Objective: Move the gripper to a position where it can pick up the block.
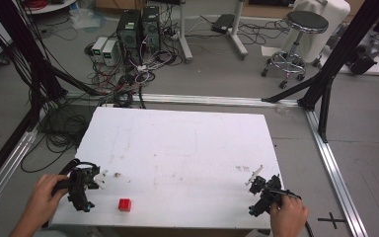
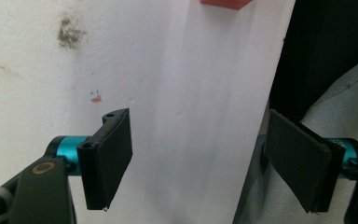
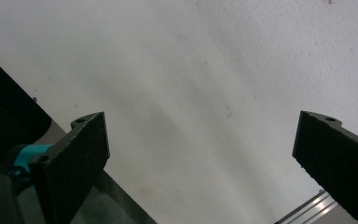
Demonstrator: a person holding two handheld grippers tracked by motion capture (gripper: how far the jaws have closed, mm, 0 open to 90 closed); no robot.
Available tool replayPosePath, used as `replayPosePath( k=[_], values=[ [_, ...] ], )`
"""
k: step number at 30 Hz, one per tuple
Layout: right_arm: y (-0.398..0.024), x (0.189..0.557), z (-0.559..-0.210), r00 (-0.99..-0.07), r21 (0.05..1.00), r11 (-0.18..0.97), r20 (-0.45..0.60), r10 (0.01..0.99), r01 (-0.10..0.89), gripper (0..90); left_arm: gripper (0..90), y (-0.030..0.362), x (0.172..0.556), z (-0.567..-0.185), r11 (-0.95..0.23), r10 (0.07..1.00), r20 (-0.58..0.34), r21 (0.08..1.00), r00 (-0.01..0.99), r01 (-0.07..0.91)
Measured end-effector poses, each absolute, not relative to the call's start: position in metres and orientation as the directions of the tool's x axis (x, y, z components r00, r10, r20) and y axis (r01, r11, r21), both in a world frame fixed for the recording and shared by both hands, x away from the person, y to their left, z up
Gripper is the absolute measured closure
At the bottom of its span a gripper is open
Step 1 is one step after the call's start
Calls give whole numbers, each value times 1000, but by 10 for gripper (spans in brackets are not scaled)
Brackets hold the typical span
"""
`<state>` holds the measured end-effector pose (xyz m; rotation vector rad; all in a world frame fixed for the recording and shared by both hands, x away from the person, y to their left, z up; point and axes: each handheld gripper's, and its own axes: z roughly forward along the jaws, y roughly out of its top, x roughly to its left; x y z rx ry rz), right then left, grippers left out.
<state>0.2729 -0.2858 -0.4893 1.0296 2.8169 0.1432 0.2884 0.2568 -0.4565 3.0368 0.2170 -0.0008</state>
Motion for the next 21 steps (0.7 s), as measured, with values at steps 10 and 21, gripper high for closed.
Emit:
replayPosePath(
  k=[10, 21],
  values=[
    [-287, 273, -489, -757, 139, 762, -97, 646, 632, 29, 238, 237, 288, -454, -992, 81, 6, 96, 997, 80],
    [-287, 273, -489, -757, 143, 761, -95, 646, 632, 29, 238, 218, 287, -459, -993, 49, 11, 104, 999, 48]
  ],
)
